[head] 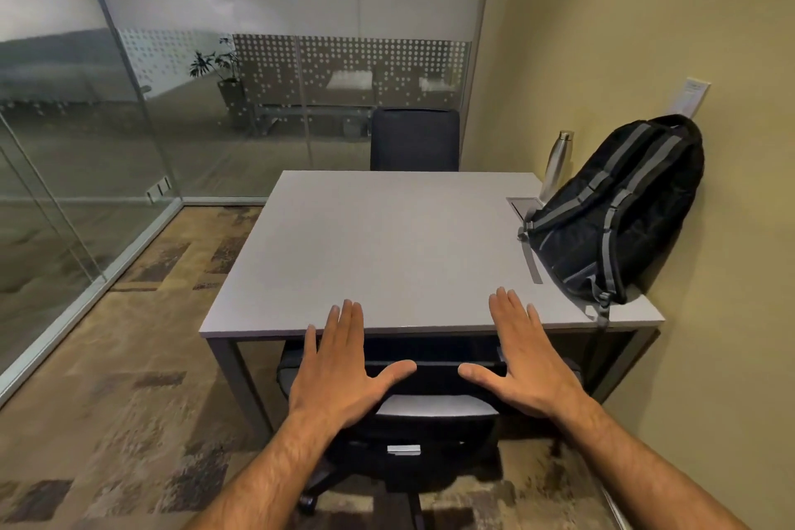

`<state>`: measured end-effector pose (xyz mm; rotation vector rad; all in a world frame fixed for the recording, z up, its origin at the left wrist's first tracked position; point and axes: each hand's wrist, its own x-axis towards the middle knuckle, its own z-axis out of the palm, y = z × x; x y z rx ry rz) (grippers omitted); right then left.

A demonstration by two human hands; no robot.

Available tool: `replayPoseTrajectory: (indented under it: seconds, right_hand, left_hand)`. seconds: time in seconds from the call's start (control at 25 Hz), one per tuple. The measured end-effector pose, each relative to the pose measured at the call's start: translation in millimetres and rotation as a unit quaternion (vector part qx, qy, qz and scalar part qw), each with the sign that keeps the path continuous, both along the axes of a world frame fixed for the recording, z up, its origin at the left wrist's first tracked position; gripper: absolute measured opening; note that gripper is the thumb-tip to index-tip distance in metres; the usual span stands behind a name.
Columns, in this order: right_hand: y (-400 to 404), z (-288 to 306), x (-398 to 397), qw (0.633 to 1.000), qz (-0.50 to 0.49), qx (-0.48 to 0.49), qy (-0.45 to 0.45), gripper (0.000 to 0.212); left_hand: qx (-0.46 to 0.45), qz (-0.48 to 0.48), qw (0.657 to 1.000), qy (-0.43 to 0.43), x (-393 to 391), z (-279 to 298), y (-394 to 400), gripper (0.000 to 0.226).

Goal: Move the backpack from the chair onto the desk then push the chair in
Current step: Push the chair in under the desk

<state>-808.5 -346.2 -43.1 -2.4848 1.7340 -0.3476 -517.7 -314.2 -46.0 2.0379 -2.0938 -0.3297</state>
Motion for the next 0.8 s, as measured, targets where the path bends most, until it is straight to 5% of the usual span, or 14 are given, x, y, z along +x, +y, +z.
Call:
replayPoseTrajectory:
  seconds: [0.8]
  right_hand:
    - [-116.3, -2.5, -5.7, 1.000, 0.001, -0.007, -0.029, 0.126]
  left_hand:
    - [-0.014, 0.021, 1.000, 0.011, -2.4, -4.3, -112.6, 0.129]
